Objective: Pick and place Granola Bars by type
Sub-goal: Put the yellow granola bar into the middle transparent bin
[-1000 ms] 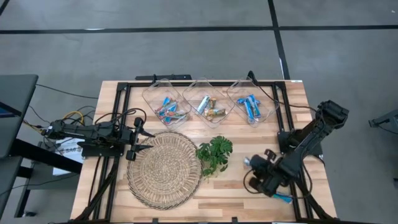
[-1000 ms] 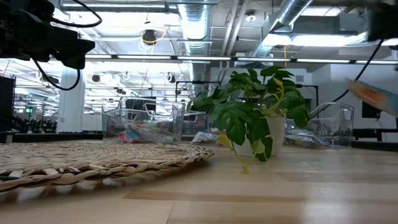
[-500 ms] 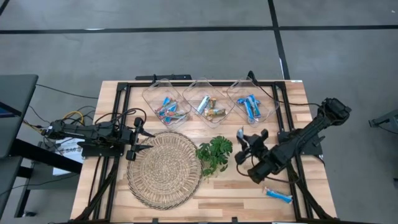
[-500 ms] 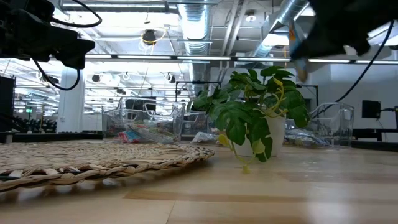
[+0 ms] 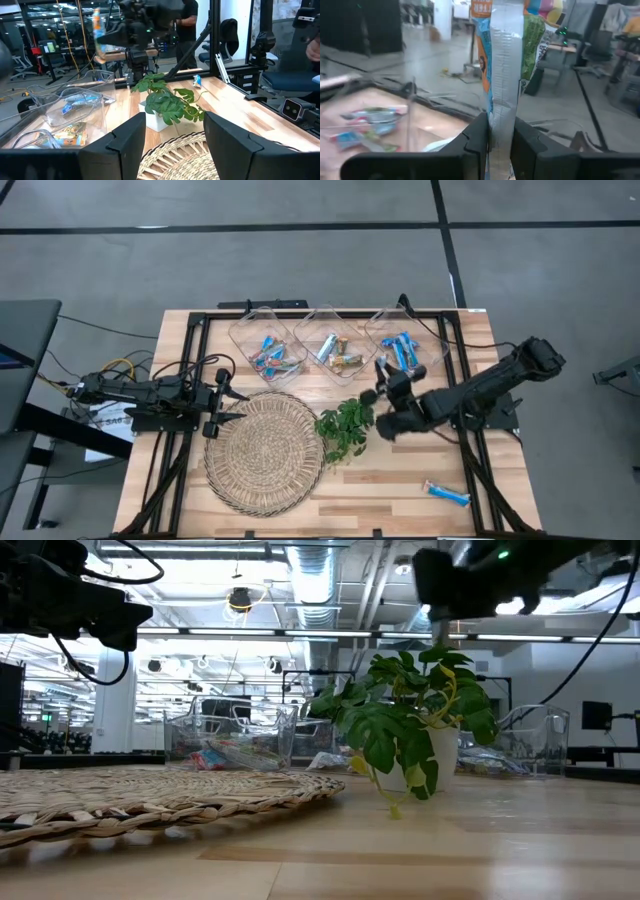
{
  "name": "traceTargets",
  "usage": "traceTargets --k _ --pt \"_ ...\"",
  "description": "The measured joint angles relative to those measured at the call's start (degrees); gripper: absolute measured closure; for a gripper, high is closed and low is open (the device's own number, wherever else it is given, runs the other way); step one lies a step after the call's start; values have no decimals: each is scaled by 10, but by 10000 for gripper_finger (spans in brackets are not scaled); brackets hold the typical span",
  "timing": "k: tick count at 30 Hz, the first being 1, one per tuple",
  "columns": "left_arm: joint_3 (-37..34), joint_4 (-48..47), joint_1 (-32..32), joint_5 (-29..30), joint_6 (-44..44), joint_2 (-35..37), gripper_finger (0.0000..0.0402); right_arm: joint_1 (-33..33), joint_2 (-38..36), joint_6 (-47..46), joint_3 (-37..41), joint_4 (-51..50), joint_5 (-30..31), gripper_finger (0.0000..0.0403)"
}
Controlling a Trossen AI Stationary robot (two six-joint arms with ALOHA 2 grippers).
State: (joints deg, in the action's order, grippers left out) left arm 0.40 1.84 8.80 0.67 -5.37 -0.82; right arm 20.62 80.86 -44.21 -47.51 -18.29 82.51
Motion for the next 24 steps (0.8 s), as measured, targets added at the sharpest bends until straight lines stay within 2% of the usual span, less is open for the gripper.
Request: traceTargets --k 3,7,12,17,24 --pt "0 0 0 0 0 0 208 -45 0 80 0 53 -46 347" --pt "0 0 0 0 0 0 208 -109 0 177 0 104 -144 347" --pt "0 0 0 0 0 0 208 -173 0 260 0 136 -235 347" --pt "0 0 0 0 0 0 208 -217 0 344 0 147 -304 347" --pt "0 0 0 0 0 0 208 -254 0 519 0 147 -434 347"
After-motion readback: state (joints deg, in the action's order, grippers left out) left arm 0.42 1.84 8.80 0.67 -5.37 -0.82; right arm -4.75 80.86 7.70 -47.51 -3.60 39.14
